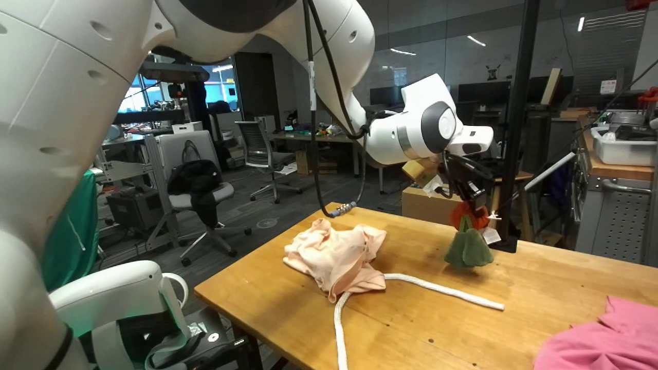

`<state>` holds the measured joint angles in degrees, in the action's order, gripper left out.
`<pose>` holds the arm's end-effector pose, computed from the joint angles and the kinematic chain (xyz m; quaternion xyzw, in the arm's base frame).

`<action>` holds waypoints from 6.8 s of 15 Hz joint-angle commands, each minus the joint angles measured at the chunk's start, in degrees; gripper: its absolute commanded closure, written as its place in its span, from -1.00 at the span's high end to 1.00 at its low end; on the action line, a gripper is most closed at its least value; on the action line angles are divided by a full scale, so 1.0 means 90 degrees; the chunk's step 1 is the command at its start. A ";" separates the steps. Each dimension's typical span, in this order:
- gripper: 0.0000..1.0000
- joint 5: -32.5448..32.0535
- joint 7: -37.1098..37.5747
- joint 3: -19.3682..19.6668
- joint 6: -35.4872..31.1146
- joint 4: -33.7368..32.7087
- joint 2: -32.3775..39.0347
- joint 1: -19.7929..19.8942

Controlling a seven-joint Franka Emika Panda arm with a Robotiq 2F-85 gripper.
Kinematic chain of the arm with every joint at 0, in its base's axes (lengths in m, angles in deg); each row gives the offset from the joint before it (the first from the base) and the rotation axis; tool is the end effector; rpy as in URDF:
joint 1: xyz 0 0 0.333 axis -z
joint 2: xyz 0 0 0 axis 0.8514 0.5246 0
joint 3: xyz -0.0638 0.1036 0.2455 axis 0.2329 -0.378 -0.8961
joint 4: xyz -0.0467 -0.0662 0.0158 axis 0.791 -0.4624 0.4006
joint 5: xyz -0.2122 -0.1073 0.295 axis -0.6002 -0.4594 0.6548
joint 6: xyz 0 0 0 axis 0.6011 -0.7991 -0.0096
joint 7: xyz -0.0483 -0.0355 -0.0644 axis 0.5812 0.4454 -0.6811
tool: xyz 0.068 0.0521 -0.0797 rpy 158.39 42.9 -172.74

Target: Move the pink t-shirt to the right, move the radish backwards, move the peach t-shirt to the left

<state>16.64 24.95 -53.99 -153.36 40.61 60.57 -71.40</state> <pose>0.6805 0.0532 0.2644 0.9430 -0.2260 0.2420 0.0342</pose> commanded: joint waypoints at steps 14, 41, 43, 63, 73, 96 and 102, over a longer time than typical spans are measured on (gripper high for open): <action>1.00 0.0078 -0.0590 -0.0293 0.1418 0.0760 -0.0959 -0.0223; 1.00 0.3052 -0.5320 -0.1819 0.3203 0.3857 -0.3137 0.0717; 1.00 0.3001 -0.5353 -0.1845 0.3084 0.3957 -0.3063 0.0686; 1.00 0.1611 -0.5526 -0.1963 0.0937 0.4461 -0.2541 0.0628; -0.64 0.2635 -0.6226 -0.2291 0.1205 0.4372 -0.2536 0.0795; -0.92 0.6447 -0.9184 -0.2613 0.4129 0.1981 -0.1497 0.1107; -0.95 0.7059 -0.8574 -0.2600 0.4101 0.1013 -0.0822 0.1081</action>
<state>77.30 -55.64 -77.30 -117.53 55.48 49.44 -61.45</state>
